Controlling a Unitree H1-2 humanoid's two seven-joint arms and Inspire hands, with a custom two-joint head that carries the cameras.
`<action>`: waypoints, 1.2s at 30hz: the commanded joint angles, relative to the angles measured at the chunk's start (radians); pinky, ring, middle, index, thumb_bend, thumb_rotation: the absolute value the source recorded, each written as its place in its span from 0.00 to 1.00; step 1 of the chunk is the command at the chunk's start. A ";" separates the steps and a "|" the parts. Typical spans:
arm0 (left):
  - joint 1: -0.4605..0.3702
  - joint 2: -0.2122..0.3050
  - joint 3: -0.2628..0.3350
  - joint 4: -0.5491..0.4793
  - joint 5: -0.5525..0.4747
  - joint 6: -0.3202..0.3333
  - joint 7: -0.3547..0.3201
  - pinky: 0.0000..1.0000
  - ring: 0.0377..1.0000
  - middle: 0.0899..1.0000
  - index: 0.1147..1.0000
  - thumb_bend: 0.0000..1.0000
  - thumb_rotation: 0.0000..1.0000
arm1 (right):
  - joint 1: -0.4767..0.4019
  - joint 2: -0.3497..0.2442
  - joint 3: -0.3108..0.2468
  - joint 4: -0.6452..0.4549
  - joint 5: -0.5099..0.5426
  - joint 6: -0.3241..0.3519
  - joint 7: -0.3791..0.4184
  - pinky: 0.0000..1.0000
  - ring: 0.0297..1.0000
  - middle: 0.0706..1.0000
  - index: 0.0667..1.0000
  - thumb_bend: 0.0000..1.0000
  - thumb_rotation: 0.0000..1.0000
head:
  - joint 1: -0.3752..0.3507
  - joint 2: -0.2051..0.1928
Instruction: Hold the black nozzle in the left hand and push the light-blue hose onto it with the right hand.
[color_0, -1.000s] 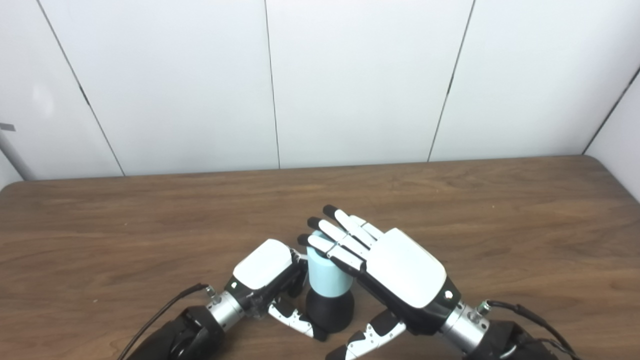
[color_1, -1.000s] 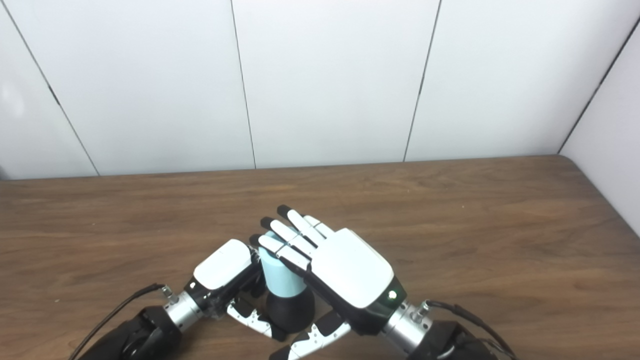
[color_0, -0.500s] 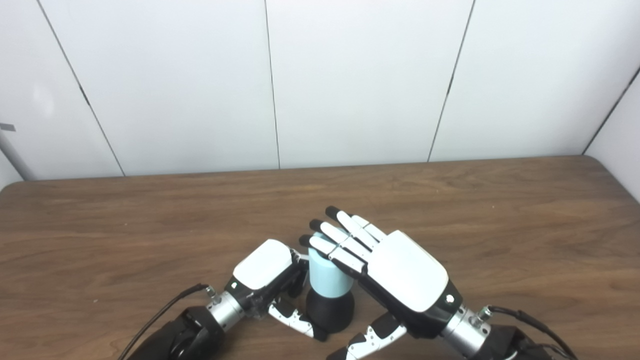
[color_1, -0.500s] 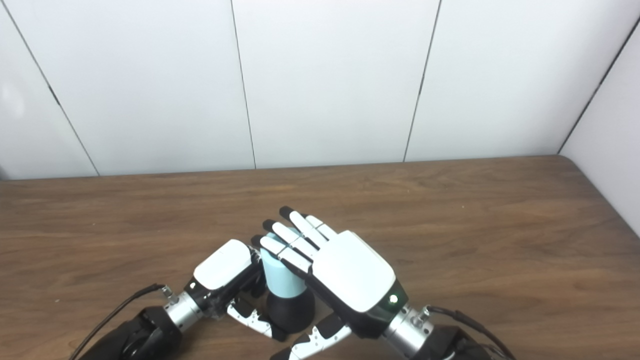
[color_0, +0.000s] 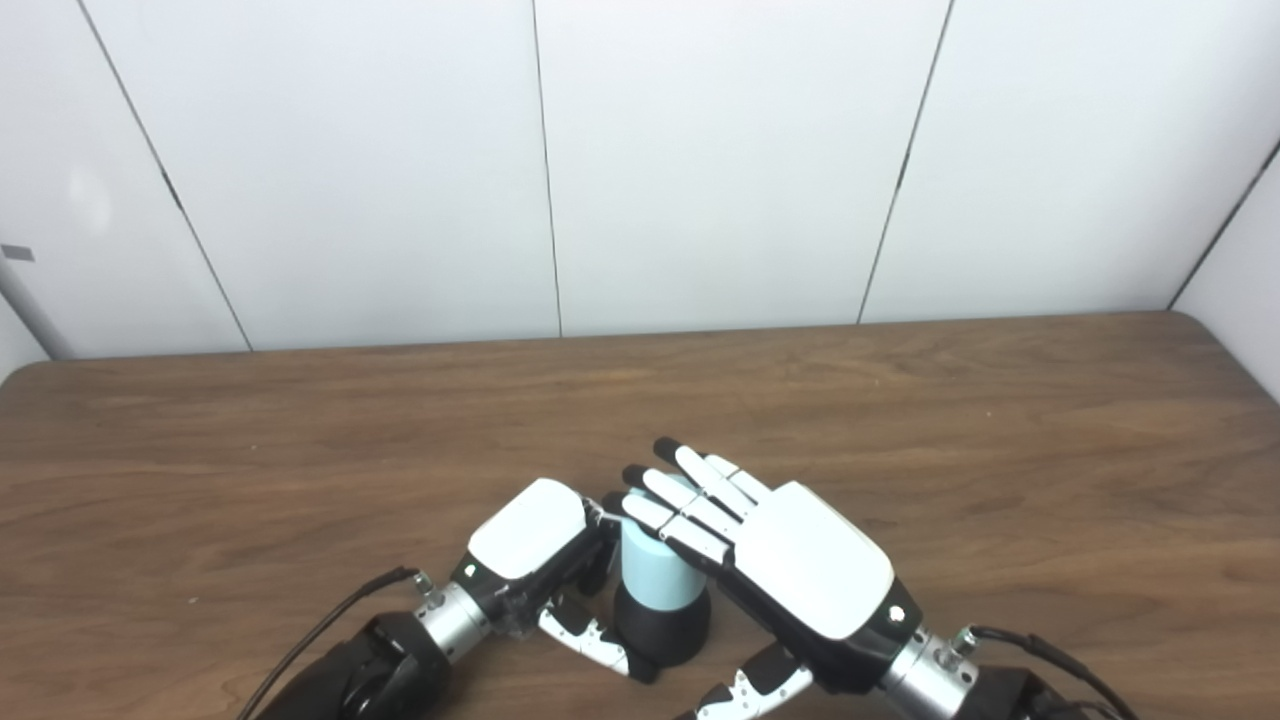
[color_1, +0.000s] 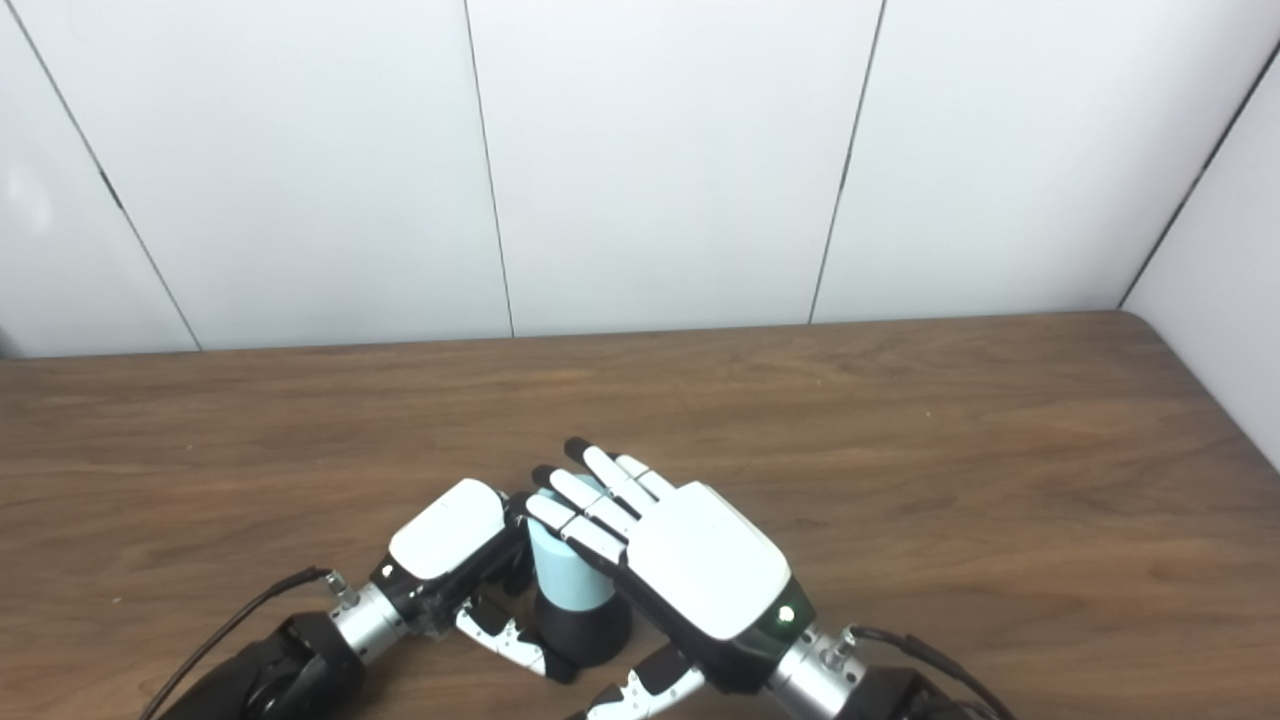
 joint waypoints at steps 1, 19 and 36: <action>0.073 -0.009 -0.039 0.033 0.010 -0.001 -0.042 0.17 0.20 0.33 0.44 0.52 0.00 | 0.031 -0.029 0.016 0.027 -0.021 0.022 0.090 0.91 1.00 0.94 0.89 0.95 0.88 | -0.001 0.001; 0.062 -0.019 -0.055 0.066 0.020 -0.001 -0.018 0.17 0.20 0.33 0.44 0.52 0.00 | -0.246 0.157 -0.201 -0.054 0.384 -0.008 -0.196 1.00 1.00 1.00 1.00 0.80 0.88 | -0.002 -0.016; 0.060 -0.018 -0.048 0.067 0.026 -0.001 -0.003 0.16 0.18 0.41 0.41 0.52 0.00 | -0.065 0.198 -0.360 0.059 0.753 0.031 -0.291 0.82 0.92 0.92 0.88 0.54 0.80 | 0.004 -0.012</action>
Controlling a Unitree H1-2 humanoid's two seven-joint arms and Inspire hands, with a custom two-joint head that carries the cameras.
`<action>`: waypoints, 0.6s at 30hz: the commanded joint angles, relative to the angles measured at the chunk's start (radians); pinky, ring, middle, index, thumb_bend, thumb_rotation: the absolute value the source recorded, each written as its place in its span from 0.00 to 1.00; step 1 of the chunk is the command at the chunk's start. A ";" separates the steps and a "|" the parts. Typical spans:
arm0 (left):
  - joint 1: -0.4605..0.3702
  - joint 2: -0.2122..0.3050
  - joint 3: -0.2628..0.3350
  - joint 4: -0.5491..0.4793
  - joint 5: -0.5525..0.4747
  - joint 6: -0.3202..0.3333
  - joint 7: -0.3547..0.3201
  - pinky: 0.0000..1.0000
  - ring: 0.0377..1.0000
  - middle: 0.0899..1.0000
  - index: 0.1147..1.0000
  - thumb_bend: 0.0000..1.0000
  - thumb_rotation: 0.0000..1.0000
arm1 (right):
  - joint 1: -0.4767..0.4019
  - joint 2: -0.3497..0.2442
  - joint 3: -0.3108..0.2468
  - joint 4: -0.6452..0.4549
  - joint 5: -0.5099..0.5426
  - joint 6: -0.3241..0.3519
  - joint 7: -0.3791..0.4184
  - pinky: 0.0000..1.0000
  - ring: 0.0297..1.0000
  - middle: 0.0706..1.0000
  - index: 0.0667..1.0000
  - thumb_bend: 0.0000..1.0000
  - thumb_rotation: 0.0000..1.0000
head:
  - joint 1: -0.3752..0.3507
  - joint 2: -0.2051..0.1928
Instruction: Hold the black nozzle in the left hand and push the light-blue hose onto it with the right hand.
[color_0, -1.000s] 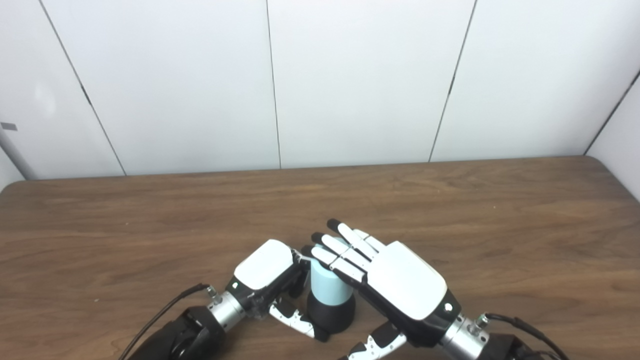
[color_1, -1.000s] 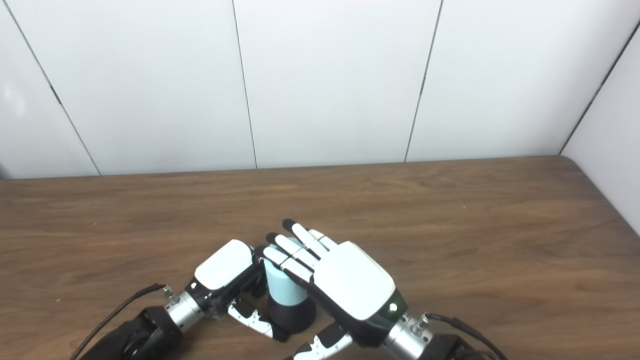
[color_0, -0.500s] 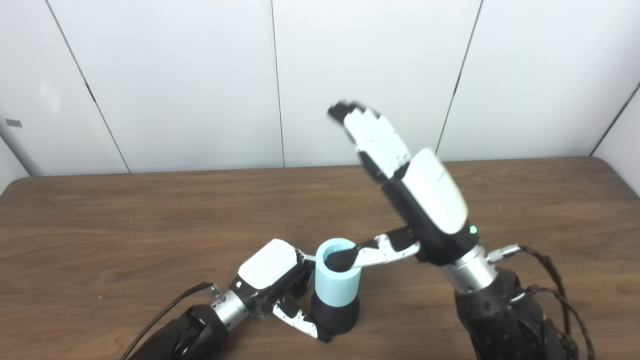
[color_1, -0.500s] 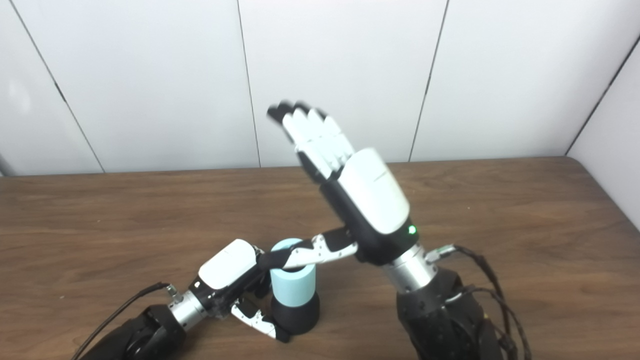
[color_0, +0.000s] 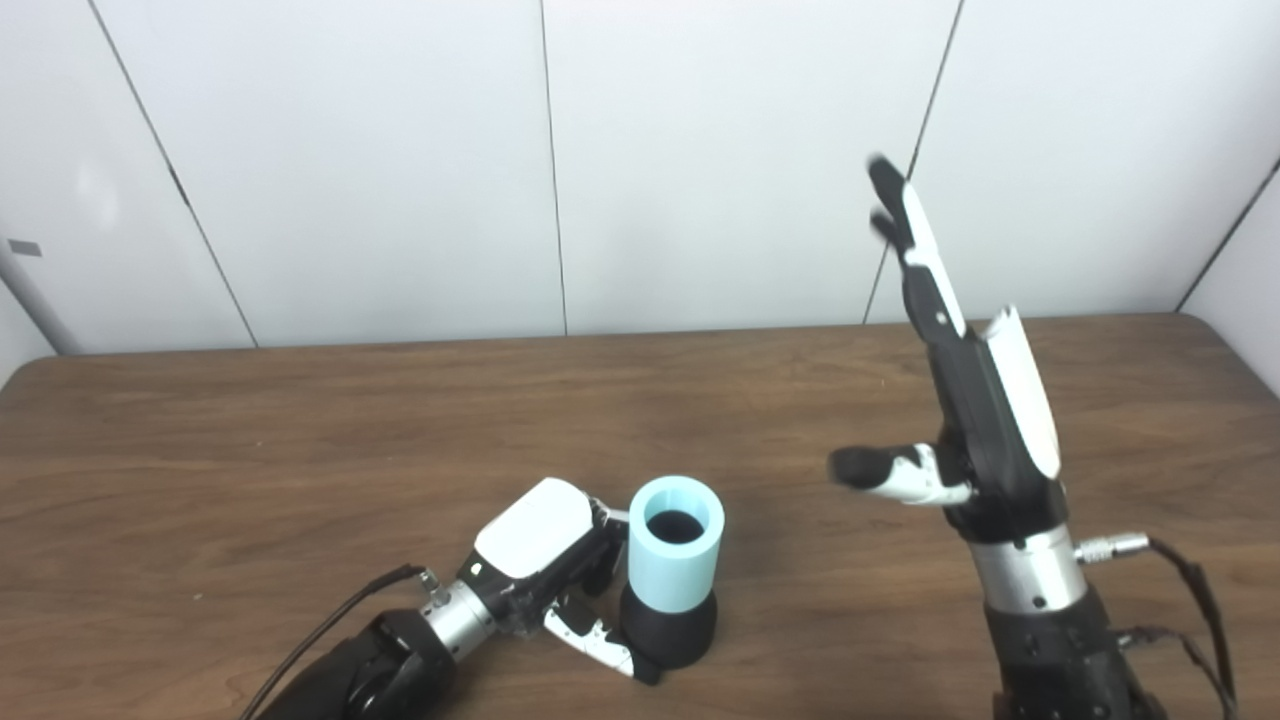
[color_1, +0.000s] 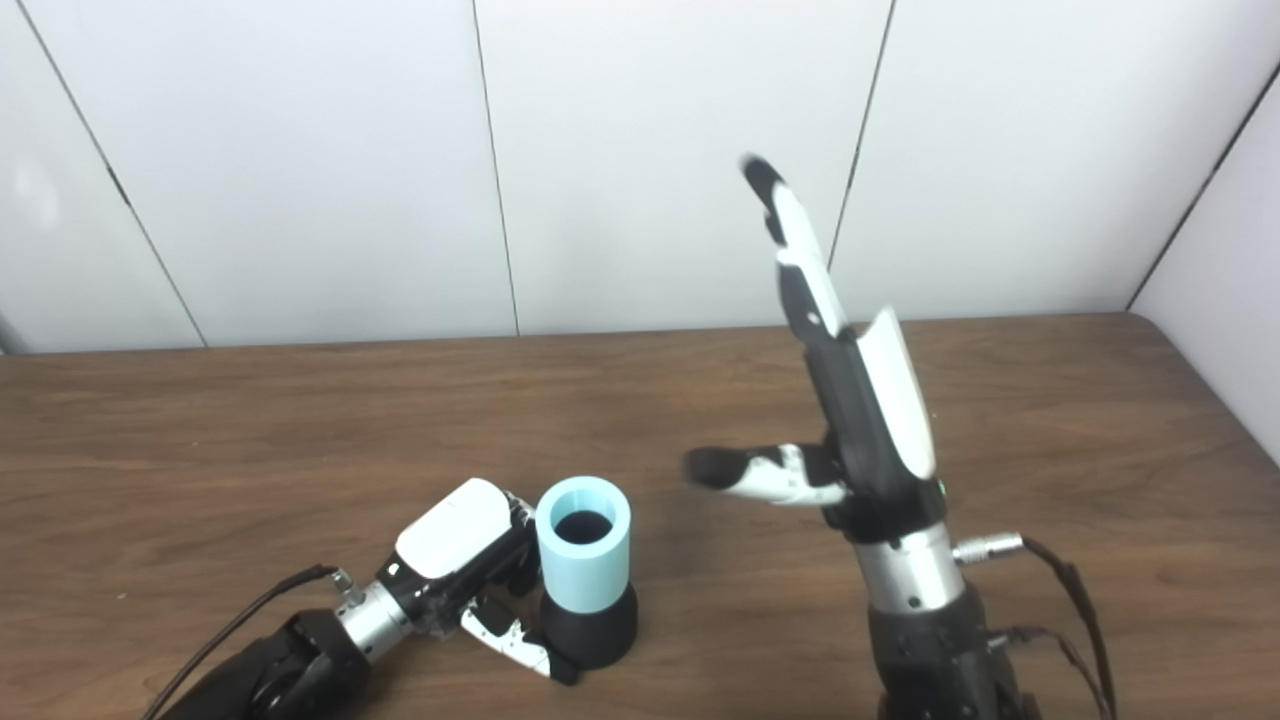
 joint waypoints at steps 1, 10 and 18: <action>0.070 -0.010 -0.037 0.058 0.023 0.000 -0.009 0.15 0.18 0.41 0.41 0.52 0.00 | -0.004 0.000 -0.009 0.020 0.080 -0.039 -0.021 0.80 0.90 0.90 0.86 0.46 0.75 | -0.001 0.002; 0.073 -0.006 -0.028 0.052 0.024 0.001 -0.013 0.16 0.19 0.33 0.43 0.52 0.00 | 0.106 -0.004 -0.012 0.238 0.187 -0.091 -0.034 0.66 0.75 0.76 0.73 0.21 0.43 | 0.000 0.007; 0.071 -0.013 -0.021 0.056 0.031 0.001 0.004 0.16 0.19 0.33 0.43 0.52 0.00 | 0.143 0.030 -0.034 0.320 0.284 -0.065 -0.059 0.63 0.70 0.70 0.65 0.36 0.15 | 0.002 0.010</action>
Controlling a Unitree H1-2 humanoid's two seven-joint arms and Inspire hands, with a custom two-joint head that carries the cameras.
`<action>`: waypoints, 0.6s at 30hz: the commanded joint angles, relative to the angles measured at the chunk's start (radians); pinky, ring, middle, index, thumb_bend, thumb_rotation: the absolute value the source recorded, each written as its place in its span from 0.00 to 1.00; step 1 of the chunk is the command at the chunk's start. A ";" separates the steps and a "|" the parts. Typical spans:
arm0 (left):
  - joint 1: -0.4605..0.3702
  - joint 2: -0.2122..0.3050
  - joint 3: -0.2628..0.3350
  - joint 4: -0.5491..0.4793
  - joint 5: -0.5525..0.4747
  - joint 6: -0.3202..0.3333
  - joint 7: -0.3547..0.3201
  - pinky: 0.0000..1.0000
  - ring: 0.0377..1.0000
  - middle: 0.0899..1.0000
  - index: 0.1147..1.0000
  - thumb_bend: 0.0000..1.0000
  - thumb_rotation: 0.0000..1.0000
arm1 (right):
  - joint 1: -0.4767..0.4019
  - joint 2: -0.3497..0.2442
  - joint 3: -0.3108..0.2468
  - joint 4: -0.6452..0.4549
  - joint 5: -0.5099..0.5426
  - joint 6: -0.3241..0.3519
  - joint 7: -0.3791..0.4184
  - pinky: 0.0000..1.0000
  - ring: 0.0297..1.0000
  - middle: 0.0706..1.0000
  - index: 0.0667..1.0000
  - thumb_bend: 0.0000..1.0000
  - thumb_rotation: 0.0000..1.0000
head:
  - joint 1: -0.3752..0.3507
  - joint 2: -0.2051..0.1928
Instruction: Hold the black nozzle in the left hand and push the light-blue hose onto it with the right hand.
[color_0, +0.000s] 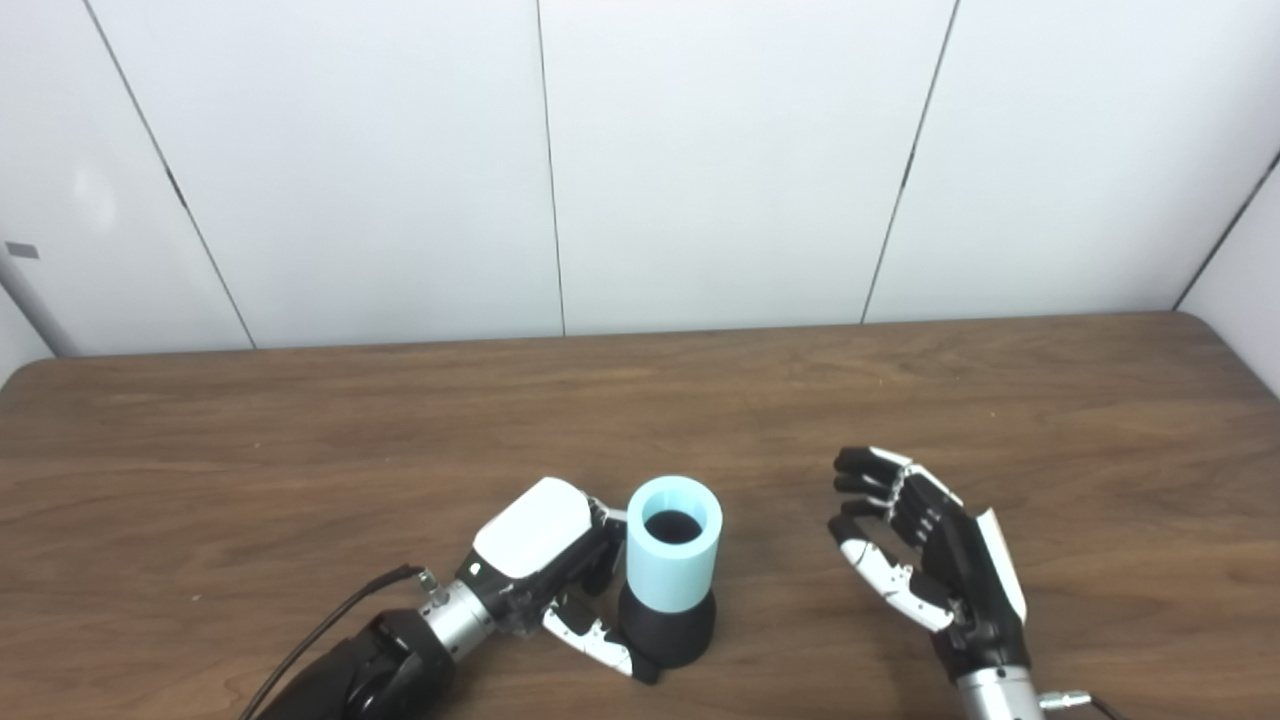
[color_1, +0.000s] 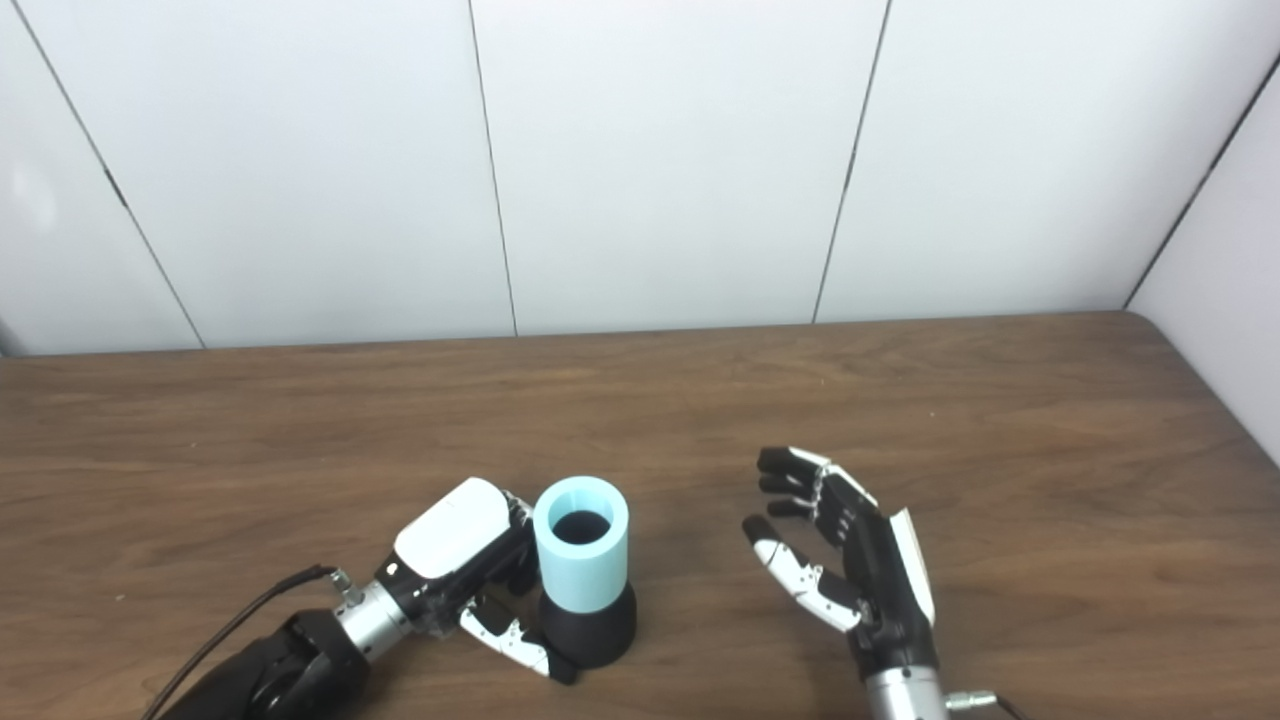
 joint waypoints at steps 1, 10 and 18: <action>0.068 -0.015 -0.026 0.056 0.025 0.003 -0.007 0.16 0.19 0.36 0.43 0.52 0.00 | -0.028 0.000 -0.014 -0.013 0.043 -0.016 -0.006 0.63 0.70 0.70 0.66 0.37 0.15 | -0.001 0.001; 0.065 -0.028 0.000 0.065 0.038 0.003 -0.008 0.16 0.18 0.34 0.43 0.52 0.00 | -0.042 -0.010 -0.026 0.021 0.070 -0.009 -0.012 0.65 0.72 0.72 0.67 0.35 0.15 | 0.003 -0.001; 0.080 -0.037 0.043 0.048 0.034 0.035 -0.042 0.22 0.27 0.36 0.45 0.52 0.00 | -0.043 -0.009 -0.020 0.022 0.055 -0.015 -0.016 0.64 0.71 0.71 0.67 0.36 0.16 | 0.002 -0.002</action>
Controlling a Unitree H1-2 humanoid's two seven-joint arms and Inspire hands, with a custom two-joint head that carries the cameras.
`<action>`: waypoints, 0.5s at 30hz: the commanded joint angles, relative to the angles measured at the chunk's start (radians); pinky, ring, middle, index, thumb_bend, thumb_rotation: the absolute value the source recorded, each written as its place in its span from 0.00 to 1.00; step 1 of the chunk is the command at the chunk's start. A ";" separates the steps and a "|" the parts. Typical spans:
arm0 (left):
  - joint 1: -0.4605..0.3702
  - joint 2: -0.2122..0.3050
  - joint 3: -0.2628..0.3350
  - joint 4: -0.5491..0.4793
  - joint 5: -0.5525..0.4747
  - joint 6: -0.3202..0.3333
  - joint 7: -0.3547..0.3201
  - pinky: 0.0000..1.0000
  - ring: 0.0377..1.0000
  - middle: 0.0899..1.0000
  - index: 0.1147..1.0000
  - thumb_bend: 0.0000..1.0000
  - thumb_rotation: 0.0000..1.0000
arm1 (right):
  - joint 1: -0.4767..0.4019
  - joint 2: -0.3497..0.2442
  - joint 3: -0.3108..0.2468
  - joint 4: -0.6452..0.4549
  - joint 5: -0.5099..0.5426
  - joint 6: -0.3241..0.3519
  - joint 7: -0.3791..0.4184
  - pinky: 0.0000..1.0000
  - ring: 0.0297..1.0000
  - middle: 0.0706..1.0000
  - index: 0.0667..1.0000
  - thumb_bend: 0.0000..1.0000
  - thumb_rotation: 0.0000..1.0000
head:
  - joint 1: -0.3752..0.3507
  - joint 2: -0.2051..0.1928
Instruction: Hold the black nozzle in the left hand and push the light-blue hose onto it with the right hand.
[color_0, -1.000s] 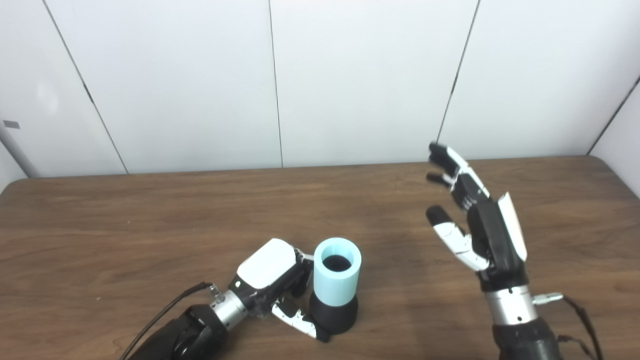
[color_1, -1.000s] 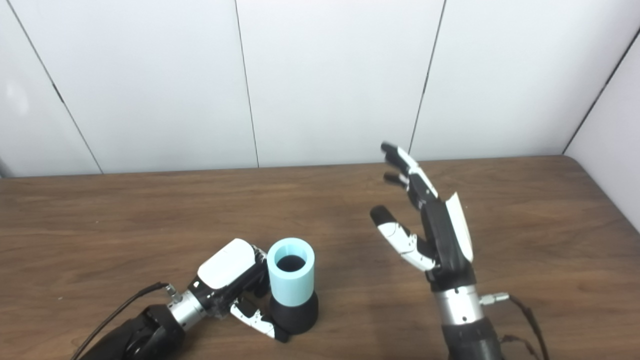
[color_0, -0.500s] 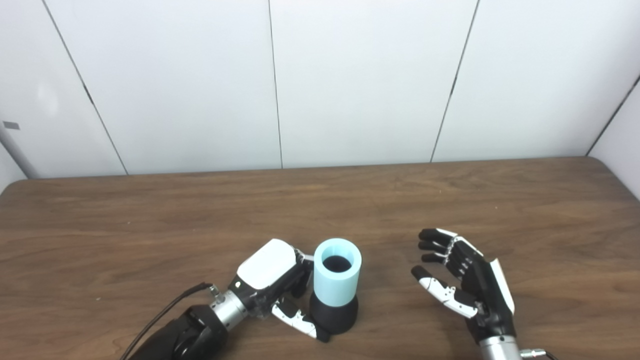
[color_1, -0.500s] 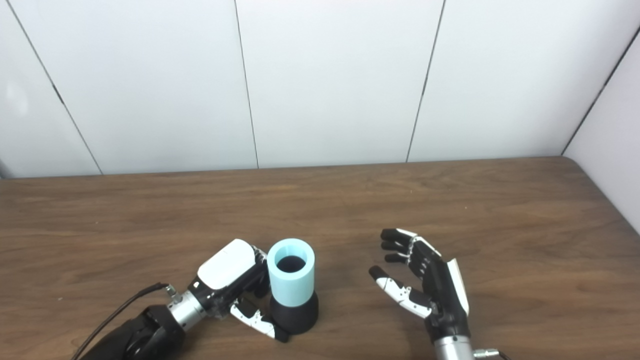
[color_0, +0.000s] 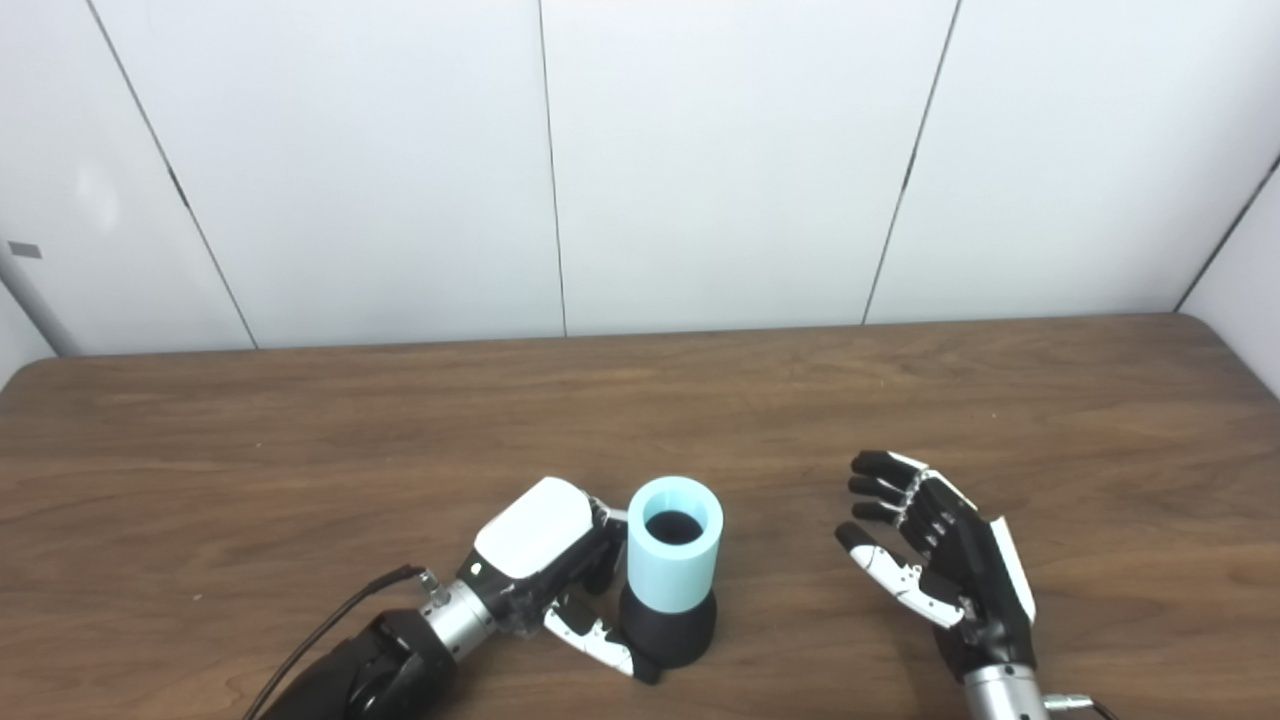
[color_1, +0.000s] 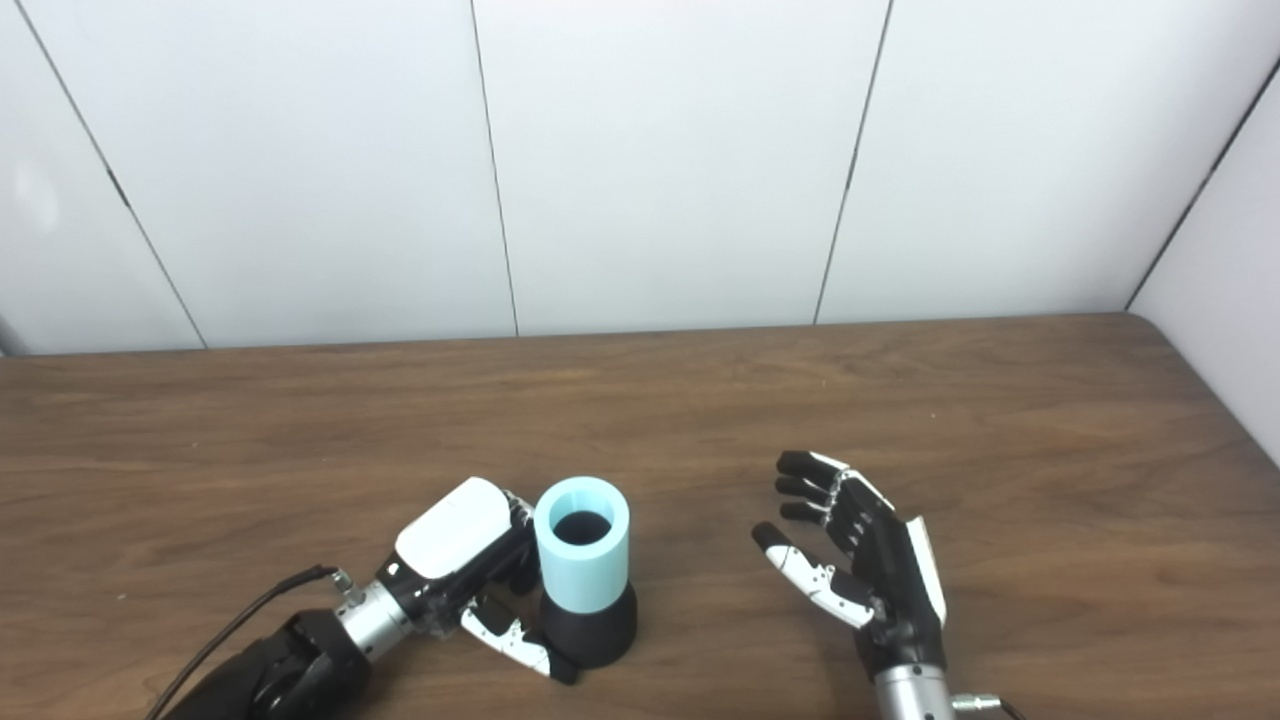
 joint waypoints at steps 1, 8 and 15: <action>0.069 -0.013 -0.007 0.034 0.014 0.057 -0.038 0.26 0.33 0.39 0.45 0.52 0.00 | -0.021 -0.006 0.000 -0.019 -0.001 -0.022 -0.004 0.64 0.71 0.71 0.67 0.36 0.17 | -0.002 0.001; 0.077 0.022 -0.006 -0.091 0.089 0.245 -0.228 0.77 0.80 0.80 0.81 1.00 0.20 | -0.020 -0.004 0.007 -0.031 -0.029 -0.004 -0.014 0.64 0.71 0.71 0.65 0.38 0.17 | -0.001 0.003; 0.081 0.053 0.002 -0.190 0.137 0.381 -0.335 0.94 0.94 0.92 0.92 1.00 0.22 | -0.024 -0.006 0.013 -0.029 -0.045 0.003 -0.018 0.64 0.71 0.70 0.64 0.38 0.14 | 0.002 0.001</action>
